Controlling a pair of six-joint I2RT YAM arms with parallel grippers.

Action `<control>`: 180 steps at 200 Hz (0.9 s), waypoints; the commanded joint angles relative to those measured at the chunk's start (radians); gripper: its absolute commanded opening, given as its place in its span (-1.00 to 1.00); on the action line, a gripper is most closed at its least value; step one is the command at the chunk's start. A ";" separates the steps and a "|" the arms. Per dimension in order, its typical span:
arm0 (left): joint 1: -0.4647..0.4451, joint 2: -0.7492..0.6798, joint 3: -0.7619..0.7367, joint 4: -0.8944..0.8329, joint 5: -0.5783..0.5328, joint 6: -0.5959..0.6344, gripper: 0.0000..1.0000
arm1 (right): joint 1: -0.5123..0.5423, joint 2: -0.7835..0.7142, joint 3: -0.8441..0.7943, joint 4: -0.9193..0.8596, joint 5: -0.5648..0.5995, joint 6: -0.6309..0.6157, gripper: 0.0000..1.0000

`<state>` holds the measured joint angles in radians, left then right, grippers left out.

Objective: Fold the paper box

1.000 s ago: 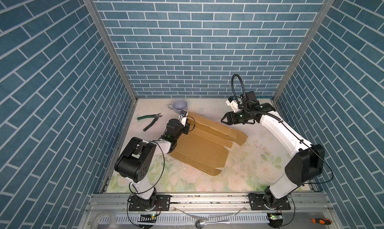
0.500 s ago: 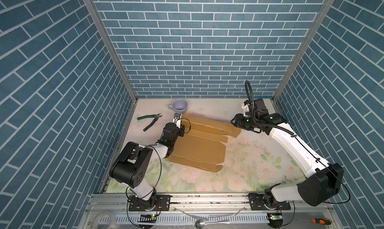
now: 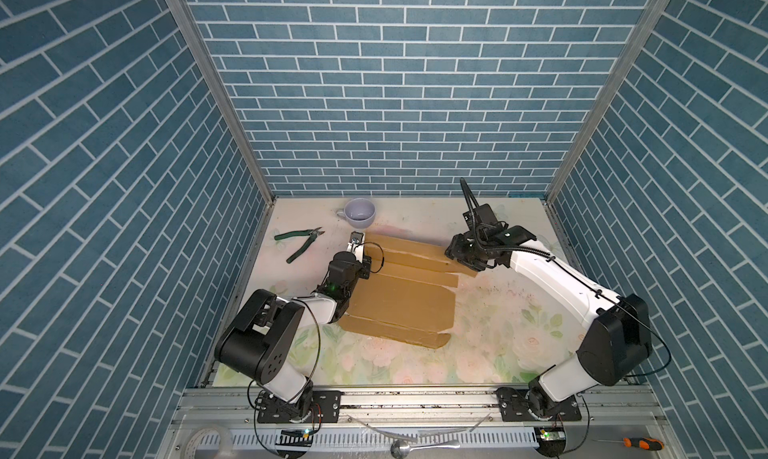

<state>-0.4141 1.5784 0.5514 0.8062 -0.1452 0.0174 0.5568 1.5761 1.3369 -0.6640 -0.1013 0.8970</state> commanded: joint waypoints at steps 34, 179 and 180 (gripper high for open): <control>-0.021 0.018 -0.014 0.028 -0.004 0.000 -1.00 | -0.005 0.054 0.020 0.149 -0.159 0.115 0.08; -0.028 0.035 -0.004 0.027 -0.004 -0.004 -1.00 | -0.050 0.057 -0.074 0.251 -0.268 0.182 -0.76; -0.029 0.035 -0.005 0.027 -0.005 -0.004 -1.00 | -0.051 0.057 -0.075 0.251 -0.268 0.182 -0.75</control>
<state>-0.4217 1.6020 0.5434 0.7986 -0.2050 -0.0010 0.5026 1.6188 1.3022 -0.4492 -0.3244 1.0512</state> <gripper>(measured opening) 0.076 0.127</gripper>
